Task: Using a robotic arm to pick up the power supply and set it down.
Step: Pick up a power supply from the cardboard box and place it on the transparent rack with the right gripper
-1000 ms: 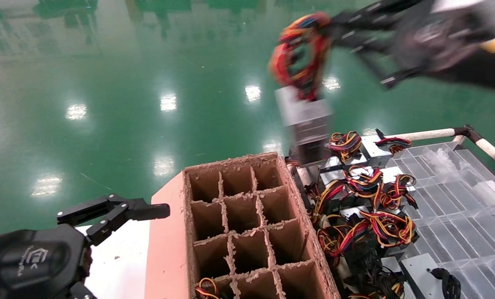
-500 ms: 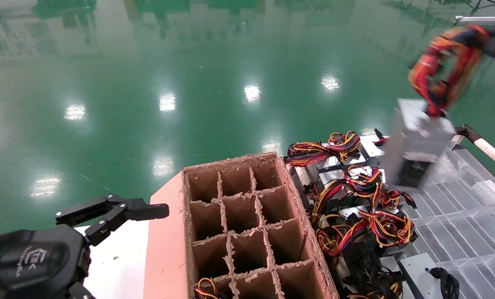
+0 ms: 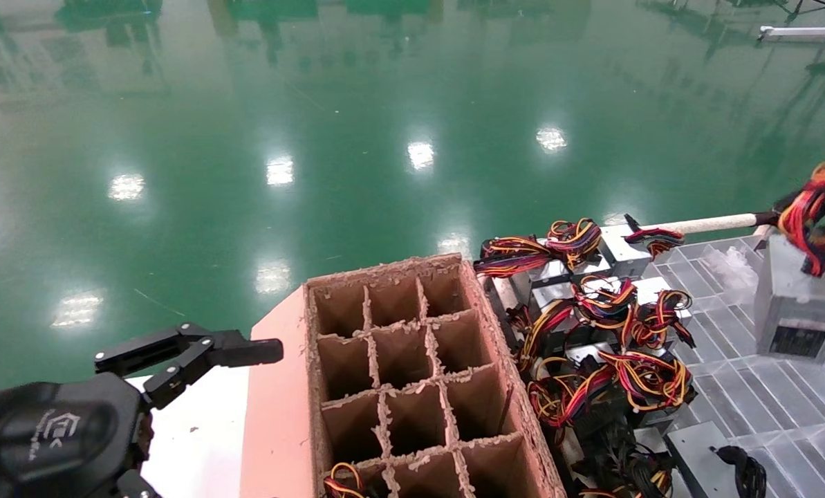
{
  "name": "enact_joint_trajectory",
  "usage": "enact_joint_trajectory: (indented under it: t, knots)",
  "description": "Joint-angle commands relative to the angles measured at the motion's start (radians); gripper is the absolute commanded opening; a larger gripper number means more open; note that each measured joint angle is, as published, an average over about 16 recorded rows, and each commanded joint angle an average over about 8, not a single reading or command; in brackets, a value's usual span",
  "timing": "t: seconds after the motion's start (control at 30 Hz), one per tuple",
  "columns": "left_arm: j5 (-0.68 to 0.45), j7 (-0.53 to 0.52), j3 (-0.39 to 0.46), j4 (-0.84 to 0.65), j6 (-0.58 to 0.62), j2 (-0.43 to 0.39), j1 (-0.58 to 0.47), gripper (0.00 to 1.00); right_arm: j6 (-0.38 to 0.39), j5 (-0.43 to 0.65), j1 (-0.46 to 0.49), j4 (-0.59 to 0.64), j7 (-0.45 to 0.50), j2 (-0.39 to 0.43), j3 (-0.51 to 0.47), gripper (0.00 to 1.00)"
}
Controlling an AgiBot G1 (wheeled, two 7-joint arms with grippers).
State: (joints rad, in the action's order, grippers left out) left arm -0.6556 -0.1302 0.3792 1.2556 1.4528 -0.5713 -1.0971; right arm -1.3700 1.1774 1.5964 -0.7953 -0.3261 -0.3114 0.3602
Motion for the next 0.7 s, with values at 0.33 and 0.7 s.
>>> enact_joint_trajectory:
  t: [0.33,0.7]
  knots:
    - [0.000,0.000,0.000,0.000,0.000,0.000,0.000,1.00,-0.050,0.082,0.036,0.146,-0.051,-0.078,0.056,0.00]
    - [0.000,0.000,0.000,0.000,0.000,0.000,0.000,1.00,-0.076,0.104,0.050,0.283,-0.083,-0.150,0.080,0.00]
